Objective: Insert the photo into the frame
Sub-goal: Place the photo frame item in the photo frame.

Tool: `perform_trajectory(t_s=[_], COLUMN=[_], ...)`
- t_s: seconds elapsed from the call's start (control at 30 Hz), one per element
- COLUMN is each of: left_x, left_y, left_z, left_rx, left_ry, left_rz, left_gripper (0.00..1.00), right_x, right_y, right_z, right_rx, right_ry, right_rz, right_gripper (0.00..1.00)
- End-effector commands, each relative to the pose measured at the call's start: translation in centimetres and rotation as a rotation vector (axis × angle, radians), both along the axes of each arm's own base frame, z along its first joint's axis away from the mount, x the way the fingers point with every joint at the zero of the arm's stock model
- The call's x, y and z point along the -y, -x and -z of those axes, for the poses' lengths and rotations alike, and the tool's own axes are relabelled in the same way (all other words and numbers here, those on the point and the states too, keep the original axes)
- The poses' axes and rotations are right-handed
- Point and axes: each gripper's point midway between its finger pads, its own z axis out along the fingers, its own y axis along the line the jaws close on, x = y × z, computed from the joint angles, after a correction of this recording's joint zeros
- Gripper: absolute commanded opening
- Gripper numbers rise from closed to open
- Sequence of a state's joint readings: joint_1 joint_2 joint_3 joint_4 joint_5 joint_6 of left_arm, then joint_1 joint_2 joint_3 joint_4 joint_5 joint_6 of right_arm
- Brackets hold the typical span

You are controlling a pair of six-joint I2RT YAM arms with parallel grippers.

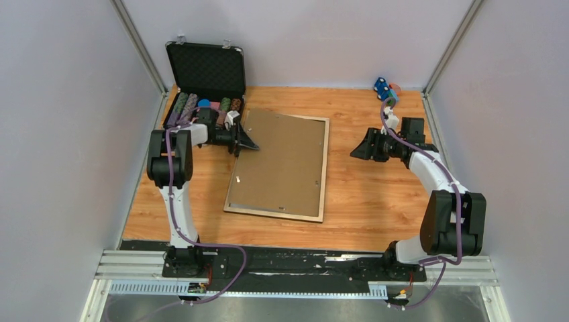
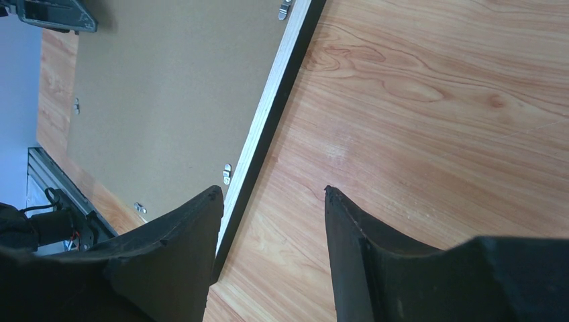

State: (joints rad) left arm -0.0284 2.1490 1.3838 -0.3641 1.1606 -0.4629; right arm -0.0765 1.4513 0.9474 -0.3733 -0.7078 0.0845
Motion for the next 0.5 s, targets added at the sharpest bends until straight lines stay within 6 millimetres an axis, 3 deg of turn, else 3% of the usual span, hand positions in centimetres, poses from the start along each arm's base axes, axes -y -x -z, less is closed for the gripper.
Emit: perform_trajectory(t_s=[0.0,0.07,0.33,0.47], left_x=[0.9,1.2,3.2,3.0], left_y=[0.6,1.0,2.9,3.8], left_z=[0.4,1.1,2.9,3.3], left_rx=[0.044,0.04,0.066,0.088], left_ry=[-0.038,-0.06,-0.271,-0.442], left_rz=[0.007,0.006,0.031,0.053], left_gripper=[0.5,0.56,0.98,1.0], right_x=[0.2,0.2,0.3,0.4], right_y=[-0.8,-0.8,-1.0,-1.0], right_z=[-1.4,-1.2,-0.8,-0.6], right_rx=[0.072,0.068,0.058,0.053], right_ry=[0.005,0.007,0.016,0.018], right_rz=[-0.007,-0.006,-0.003,-0.003], right_gripper=[0.56,0.56,0.56,0.56])
